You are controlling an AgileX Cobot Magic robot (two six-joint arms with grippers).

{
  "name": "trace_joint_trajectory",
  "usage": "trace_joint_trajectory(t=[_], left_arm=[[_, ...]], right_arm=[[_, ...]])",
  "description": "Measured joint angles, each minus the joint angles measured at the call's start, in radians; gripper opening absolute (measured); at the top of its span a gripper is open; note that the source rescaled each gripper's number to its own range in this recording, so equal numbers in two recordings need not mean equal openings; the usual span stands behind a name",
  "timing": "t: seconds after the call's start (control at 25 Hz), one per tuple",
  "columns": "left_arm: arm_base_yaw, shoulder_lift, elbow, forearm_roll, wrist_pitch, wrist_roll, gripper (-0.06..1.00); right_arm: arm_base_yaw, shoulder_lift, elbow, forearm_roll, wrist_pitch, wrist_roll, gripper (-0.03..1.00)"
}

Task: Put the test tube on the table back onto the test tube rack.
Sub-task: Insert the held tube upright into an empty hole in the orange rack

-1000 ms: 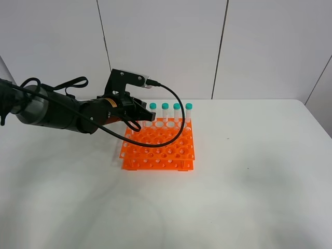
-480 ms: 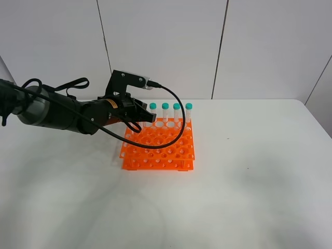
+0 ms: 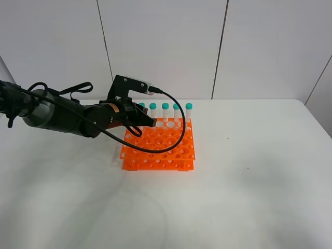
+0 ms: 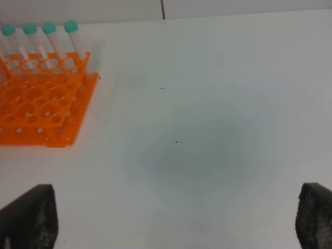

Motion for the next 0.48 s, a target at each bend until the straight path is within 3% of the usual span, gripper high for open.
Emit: trace_joint_trajectory(t=[0.48], left_arm=[[0.000,0.029,0.000,0.000,-0.018,0.000,0.00]], right_arm=[[0.000,0.000,0.000,0.000,0.000,0.000,1.00]])
